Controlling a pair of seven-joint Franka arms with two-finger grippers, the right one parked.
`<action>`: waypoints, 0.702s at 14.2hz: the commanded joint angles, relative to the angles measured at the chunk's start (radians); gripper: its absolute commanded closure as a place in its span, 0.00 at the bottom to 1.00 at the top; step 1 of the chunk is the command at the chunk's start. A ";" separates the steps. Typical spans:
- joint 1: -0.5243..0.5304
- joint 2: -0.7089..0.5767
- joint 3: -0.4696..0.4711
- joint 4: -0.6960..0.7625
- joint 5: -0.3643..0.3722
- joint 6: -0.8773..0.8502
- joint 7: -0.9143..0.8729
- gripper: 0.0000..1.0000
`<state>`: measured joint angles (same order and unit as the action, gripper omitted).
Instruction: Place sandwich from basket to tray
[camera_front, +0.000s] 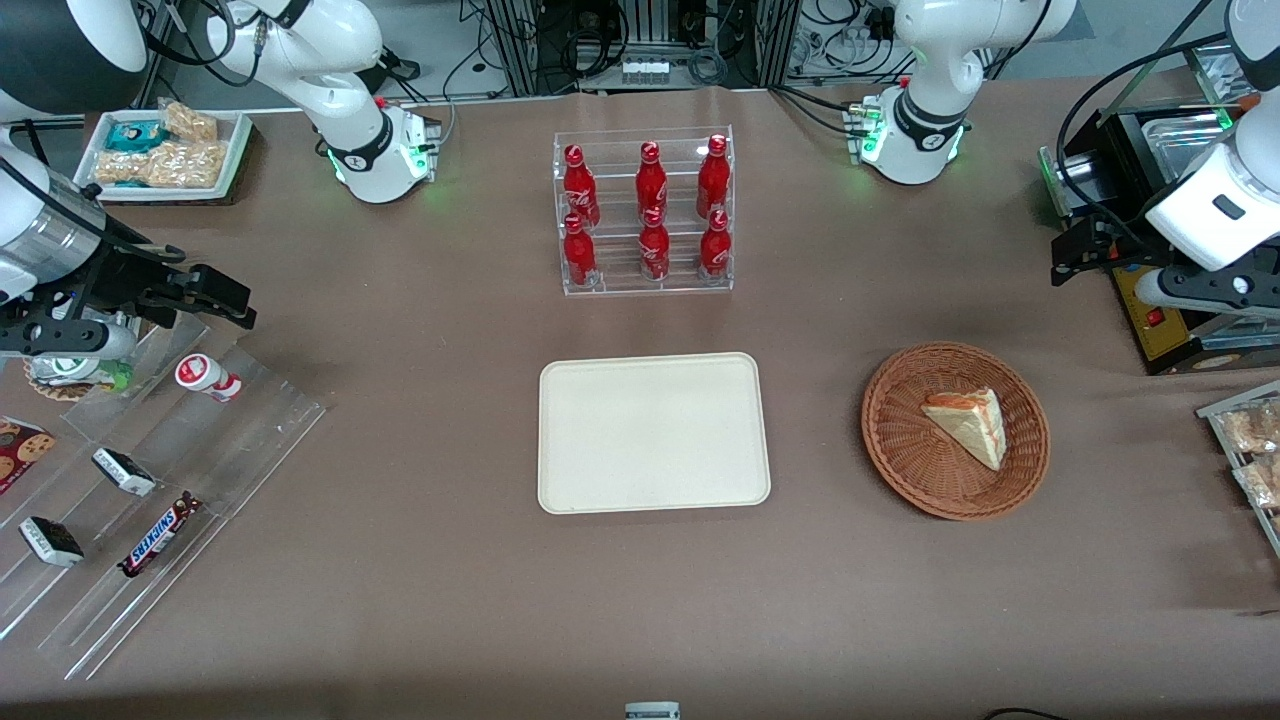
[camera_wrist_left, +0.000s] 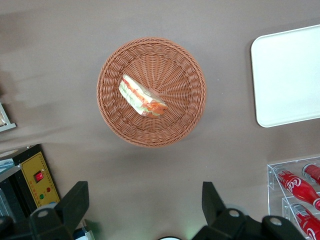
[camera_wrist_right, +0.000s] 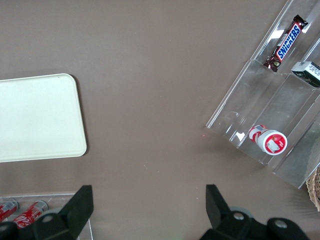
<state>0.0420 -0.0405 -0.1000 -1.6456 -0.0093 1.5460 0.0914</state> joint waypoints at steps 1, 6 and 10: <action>0.004 -0.005 0.000 0.001 0.000 0.009 0.004 0.00; 0.009 -0.005 0.002 -0.002 0.000 0.000 0.001 0.00; 0.010 0.011 0.003 -0.008 0.003 -0.004 -0.001 0.00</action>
<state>0.0448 -0.0334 -0.0948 -1.6489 -0.0092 1.5450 0.0913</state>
